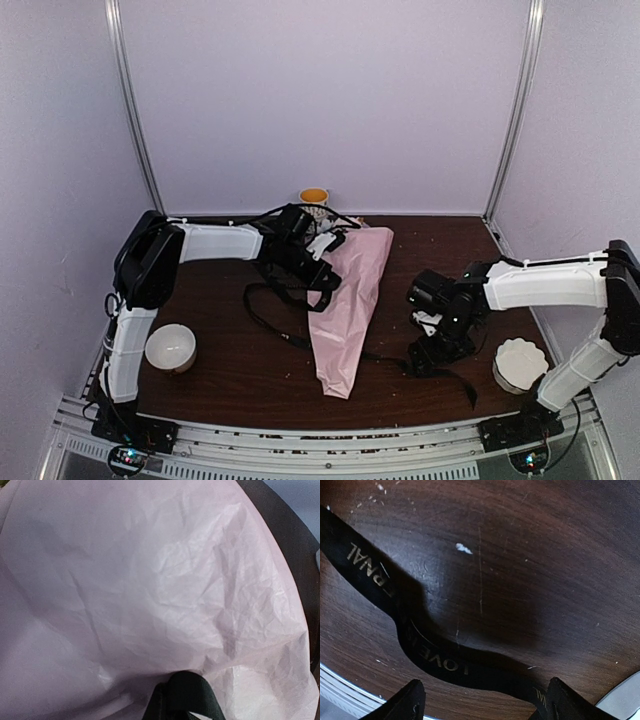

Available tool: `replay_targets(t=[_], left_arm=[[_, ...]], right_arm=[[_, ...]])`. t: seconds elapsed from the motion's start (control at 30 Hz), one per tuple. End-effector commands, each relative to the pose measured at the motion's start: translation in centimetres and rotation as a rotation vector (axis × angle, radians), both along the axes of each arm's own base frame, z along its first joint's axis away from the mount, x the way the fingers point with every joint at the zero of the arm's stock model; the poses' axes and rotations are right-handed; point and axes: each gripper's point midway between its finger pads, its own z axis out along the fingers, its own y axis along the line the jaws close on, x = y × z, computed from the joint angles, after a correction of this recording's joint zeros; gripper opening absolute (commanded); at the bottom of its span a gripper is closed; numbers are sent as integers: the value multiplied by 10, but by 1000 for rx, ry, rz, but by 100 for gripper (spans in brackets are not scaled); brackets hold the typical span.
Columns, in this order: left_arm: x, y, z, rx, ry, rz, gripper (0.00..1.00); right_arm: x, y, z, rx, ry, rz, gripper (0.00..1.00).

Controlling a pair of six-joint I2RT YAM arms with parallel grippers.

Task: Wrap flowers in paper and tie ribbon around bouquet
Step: Pick up the ribbon from the center of the board.

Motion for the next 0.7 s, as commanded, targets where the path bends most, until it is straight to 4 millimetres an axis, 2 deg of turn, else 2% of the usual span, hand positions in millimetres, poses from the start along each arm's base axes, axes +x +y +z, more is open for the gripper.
replay_targets(t=[0.0,0.17,0.2,0.23,0.27,0.33,0.4,0.43,0.5,0.6,0.67], left_arm=[[4,-1,9,-30,-22,0,0],[4,0,14,-26,-36,5,0],[5,0,14,-26,-39,6,0],[6,1,14,-25,-41,7,0],[6,1,15,-24,-43,8,0],[6,1,16,-23,-45,7,0],[7,3,18,-18,-51,10,0],[9,5,19,-16,-55,14,0],[11,7,21,-13,-67,19,0],[15,10,23,-6,-80,26,0],[16,10,24,-2,-88,25,0]], right_arm=[[-6,4,-10,-29,61,99,85],[-23,18,-27,8,149,155,76],[-24,17,-29,0,152,157,68],[-24,14,-31,-17,151,155,54],[-20,10,-31,-43,137,147,34],[-3,0,-27,-80,70,103,2],[32,-20,-14,-83,-37,-14,0],[50,-33,-2,-69,-85,-92,0],[102,-67,40,-26,-255,-270,0],[178,-130,125,80,-560,-538,0],[214,-172,178,56,-713,-660,0]])
